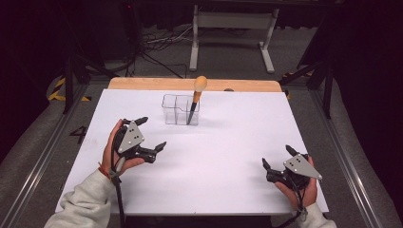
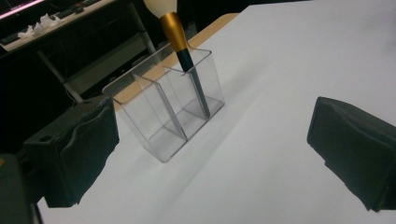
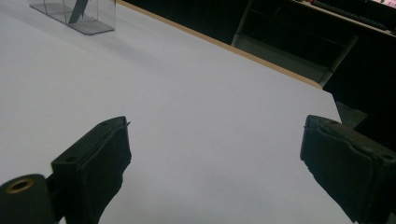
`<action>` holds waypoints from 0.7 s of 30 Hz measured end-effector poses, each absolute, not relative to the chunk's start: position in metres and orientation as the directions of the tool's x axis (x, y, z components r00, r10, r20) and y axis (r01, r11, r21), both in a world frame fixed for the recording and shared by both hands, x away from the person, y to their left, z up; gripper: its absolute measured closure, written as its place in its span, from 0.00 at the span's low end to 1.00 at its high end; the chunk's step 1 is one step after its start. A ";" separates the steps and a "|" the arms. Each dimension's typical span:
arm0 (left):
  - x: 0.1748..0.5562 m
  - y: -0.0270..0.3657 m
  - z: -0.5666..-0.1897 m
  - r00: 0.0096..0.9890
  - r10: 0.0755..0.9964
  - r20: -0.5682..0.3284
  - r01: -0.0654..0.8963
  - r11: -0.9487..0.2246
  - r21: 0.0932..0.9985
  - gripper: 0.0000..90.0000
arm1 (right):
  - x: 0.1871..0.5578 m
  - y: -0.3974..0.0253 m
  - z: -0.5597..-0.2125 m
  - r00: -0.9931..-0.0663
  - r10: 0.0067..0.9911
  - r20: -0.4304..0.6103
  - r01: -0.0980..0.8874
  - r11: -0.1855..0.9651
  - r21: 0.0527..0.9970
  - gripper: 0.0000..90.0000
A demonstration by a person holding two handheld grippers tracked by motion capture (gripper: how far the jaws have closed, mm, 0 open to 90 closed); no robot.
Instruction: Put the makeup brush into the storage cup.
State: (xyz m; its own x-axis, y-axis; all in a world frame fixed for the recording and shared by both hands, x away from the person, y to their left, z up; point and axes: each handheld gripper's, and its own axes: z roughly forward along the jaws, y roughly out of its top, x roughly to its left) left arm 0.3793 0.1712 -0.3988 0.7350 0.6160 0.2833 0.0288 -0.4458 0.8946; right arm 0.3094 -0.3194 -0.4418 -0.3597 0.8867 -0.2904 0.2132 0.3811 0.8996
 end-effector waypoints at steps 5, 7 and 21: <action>0.375 0.180 -0.404 0.735 0.620 0.273 0.041 -0.443 0.896 0.03 | 0.312 -0.318 -0.442 -0.364 0.886 -0.287 0.214 0.379 0.900 0.10; 0.373 0.182 -0.405 0.735 0.619 0.277 0.042 -0.450 0.892 0.03 | 0.312 -0.316 -0.443 -0.371 0.883 -0.289 0.215 0.384 0.898 0.10; 0.359 0.202 -0.418 0.729 0.636 0.253 0.072 -0.439 0.895 0.03 | 0.314 -0.313 -0.445 -0.393 0.873 -0.287 0.217 0.391 0.894 0.10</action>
